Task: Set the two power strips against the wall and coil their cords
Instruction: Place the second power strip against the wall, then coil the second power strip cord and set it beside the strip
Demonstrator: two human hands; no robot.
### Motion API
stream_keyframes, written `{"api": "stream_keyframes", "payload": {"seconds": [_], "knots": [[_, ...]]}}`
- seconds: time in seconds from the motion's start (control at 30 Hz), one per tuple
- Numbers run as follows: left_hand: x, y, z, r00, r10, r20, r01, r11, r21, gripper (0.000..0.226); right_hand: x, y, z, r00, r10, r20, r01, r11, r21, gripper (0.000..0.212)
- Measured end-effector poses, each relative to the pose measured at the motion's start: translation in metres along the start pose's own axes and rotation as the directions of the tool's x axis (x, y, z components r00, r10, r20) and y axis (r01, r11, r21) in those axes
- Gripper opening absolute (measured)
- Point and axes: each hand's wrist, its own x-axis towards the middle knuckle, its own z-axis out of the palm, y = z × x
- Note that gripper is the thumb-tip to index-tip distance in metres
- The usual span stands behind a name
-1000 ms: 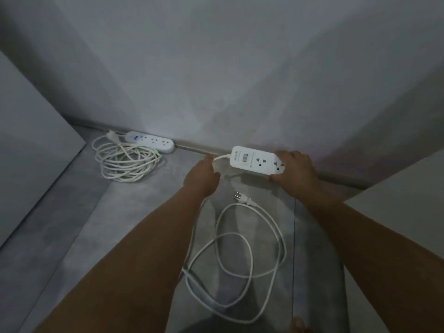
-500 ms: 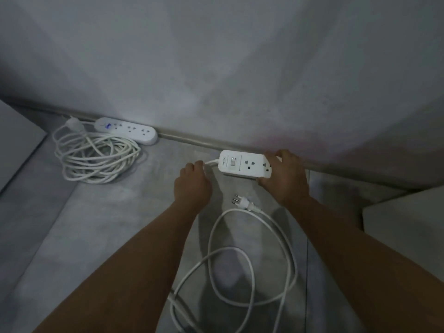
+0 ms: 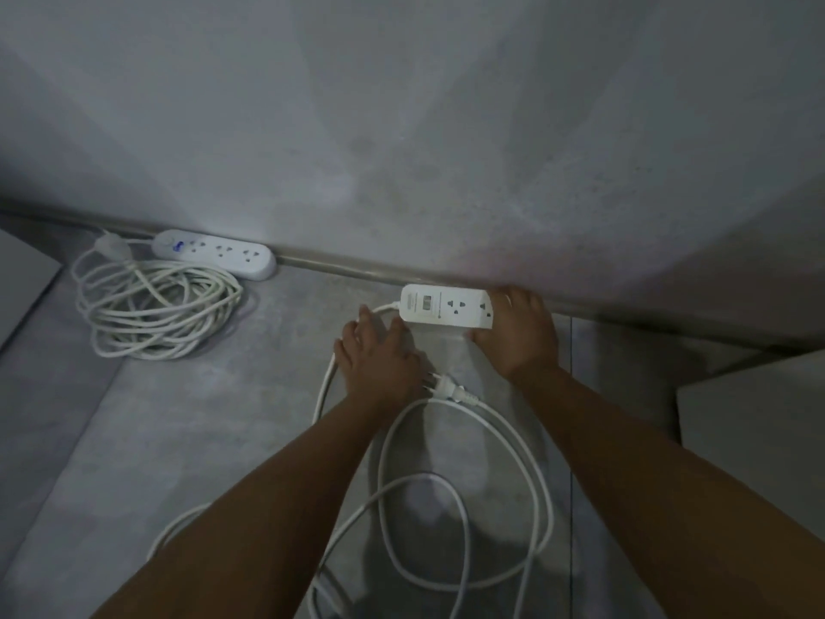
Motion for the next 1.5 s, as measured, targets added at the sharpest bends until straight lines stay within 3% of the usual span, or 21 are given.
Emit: {"api": "stream_keyframes", "payload": {"seconds": [0.2, 0.33, 0.43, 0.53, 0.6, 0.7, 0.8, 0.87, 0.93, 1.03, 1.13, 1.23, 1.3, 1.37, 1.43, 1.5], "knots": [[0.037, -0.008, -0.016, 0.985, 0.108, 0.131, -0.118, 0.991, 0.069, 0.053, -0.001, -0.007, -0.001, 0.992, 0.078, -0.097, -0.08, 0.997, -0.011, 0.052], [0.046, -0.023, -0.024, 0.959, 0.195, 0.204, -0.229, 0.96, 0.162, 0.053, -0.003, -0.008, -0.005, 0.998, 0.025, -0.063, -0.032, 0.994, -0.107, 0.05], [0.043, -0.028, -0.035, 0.955, 0.212, 0.208, -0.221, 0.975, 0.019, 0.059, -0.006, -0.013, -0.011, 0.998, 0.059, -0.031, -0.061, 0.995, -0.075, 0.049], [0.026, -0.037, -0.05, 0.963, 0.22, 0.157, -0.229, 0.972, 0.044, 0.067, -0.01, -0.015, -0.017, 0.996, 0.07, 0.06, -0.065, 0.994, -0.087, 0.046], [0.012, -0.05, -0.061, 0.979, 0.187, 0.087, -0.193, 0.978, 0.073, 0.066, -0.017, -0.016, -0.021, 0.992, 0.077, 0.096, -0.065, 0.99, -0.129, 0.048], [-0.01, -0.077, -0.072, 1.0, 0.028, 0.011, -0.028, 0.995, 0.094, 0.053, -0.03, -0.027, -0.028, 0.989, 0.08, 0.125, -0.063, 0.989, -0.131, 0.051], [-0.035, -0.105, -0.071, 0.967, -0.149, 0.208, 0.113, 0.977, 0.179, 0.058, -0.043, -0.046, -0.03, 0.99, 0.017, 0.142, 0.002, 0.991, -0.132, 0.038], [-0.054, -0.119, -0.065, 0.904, -0.177, 0.389, 0.07, 0.959, 0.274, 0.069, -0.053, -0.06, -0.029, 0.979, -0.032, 0.2, 0.059, 0.99, -0.13, 0.033], [-0.071, -0.128, -0.056, 0.877, -0.135, 0.462, -0.028, 0.943, 0.331, 0.066, -0.062, -0.074, -0.023, 0.958, -0.088, 0.275, 0.121, 0.987, -0.107, 0.033], [-0.089, -0.133, -0.046, 0.909, -0.024, 0.416, -0.152, 0.91, 0.385, 0.059, -0.075, -0.097, -0.011, 0.924, -0.13, 0.36, 0.159, 0.986, -0.053, 0.032], [-0.1, -0.131, -0.036, 0.92, 0.106, 0.378, -0.269, 0.871, 0.411, 0.049, -0.086, -0.124, 0.001, 0.936, -0.124, 0.329, 0.173, 0.977, -0.123, 0.033], [-0.1, -0.131, -0.031, 0.935, 0.09, 0.343, -0.19, 0.943, 0.271, 0.033, -0.093, -0.146, 0.009, 0.939, -0.198, 0.282, 0.242, 0.961, -0.131, 0.032], [-0.096, -0.132, -0.034, 0.956, 0.027, 0.292, -0.062, 0.992, 0.111, 0.026, -0.092, -0.155, 0.014, 0.94, -0.155, 0.303, 0.164, 0.986, -0.006, 0.037], [-0.092, -0.134, -0.037, 0.965, -0.009, 0.263, 0.013, 1.0, -0.014, 0.02, -0.088, -0.163, 0.017, 0.905, -0.054, 0.421, -0.063, 0.963, 0.26, 0.048], [-0.089, -0.136, -0.037, 0.96, -0.016, 0.28, 0.062, 0.986, -0.156, 0.017, -0.083, -0.173, 0.019, 0.821, -0.029, 0.57, -0.315, 0.81, 0.495, 0.053], [-0.09, -0.132, -0.039, 0.958, 0.008, 0.286, 0.067, 0.966, -0.25, 0.018, -0.082, -0.182, 0.018, 0.764, -0.05, 0.644, -0.44, 0.69, 0.575, 0.043]]}}
